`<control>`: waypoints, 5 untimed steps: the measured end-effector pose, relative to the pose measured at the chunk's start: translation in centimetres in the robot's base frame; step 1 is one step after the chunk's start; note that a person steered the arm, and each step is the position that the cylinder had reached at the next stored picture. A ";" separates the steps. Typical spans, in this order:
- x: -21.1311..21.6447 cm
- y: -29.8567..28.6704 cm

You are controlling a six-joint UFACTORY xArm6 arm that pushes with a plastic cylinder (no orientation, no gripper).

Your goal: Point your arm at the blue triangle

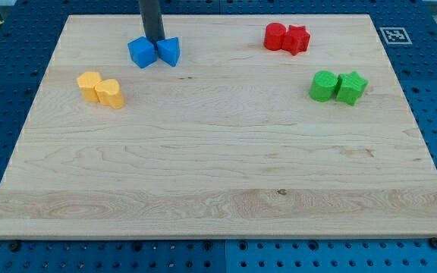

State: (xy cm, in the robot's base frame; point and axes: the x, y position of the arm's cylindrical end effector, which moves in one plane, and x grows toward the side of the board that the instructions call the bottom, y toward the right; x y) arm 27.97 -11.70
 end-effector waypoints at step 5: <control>-0.3 7.6</control>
